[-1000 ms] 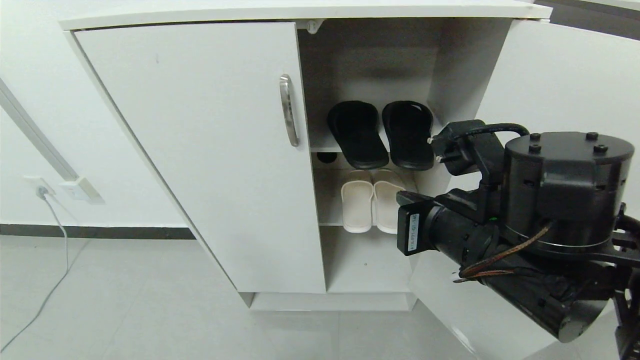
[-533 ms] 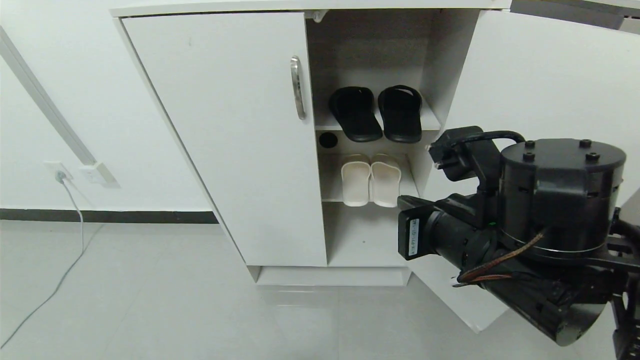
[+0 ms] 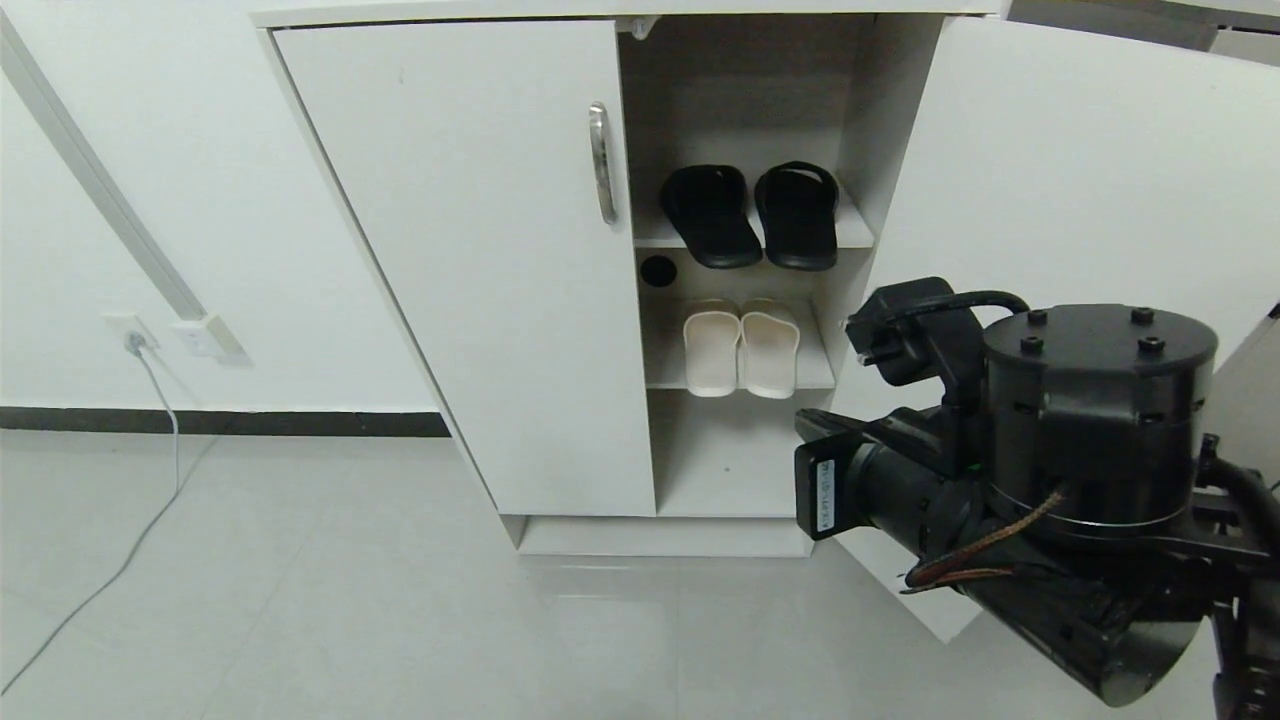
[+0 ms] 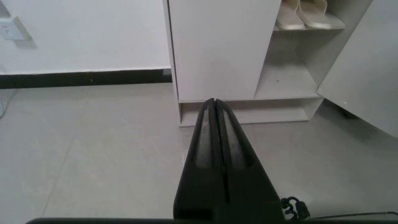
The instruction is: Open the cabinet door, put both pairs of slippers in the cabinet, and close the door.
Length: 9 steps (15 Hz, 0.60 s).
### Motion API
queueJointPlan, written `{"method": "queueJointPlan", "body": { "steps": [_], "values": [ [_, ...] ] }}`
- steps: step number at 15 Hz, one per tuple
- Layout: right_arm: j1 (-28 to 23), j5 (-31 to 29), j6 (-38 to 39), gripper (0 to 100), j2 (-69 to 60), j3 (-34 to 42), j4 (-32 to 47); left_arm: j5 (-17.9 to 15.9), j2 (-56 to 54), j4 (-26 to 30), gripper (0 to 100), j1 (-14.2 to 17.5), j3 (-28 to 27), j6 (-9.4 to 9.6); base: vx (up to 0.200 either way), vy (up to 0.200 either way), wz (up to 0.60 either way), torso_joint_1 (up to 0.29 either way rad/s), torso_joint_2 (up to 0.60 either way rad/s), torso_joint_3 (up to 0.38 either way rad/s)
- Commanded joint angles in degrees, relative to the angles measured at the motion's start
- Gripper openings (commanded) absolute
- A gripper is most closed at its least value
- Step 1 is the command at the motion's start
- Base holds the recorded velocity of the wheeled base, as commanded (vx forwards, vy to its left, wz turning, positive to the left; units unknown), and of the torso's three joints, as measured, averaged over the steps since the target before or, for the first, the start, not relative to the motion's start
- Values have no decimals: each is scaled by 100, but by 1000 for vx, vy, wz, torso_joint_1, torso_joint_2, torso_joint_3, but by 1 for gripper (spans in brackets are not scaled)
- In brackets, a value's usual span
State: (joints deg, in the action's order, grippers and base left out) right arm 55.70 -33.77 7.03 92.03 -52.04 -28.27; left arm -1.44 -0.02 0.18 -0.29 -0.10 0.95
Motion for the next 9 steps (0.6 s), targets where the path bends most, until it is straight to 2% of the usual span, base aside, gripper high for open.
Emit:
{"method": "queueJointPlan", "body": {
  "steps": [1, 9],
  "values": [
    [2, 2, 0, 0, 52, 1, -3, 3, 2, -1, 0, 3, 1, 2, 0, 0, 0, 0, 0, 0],
    [2, 2, -9, 0, 87, 45, -3, -6, 2, -1, 0, -6, 1, 2, 0, 0, 0, 0, 0, 0]
  ]
}}
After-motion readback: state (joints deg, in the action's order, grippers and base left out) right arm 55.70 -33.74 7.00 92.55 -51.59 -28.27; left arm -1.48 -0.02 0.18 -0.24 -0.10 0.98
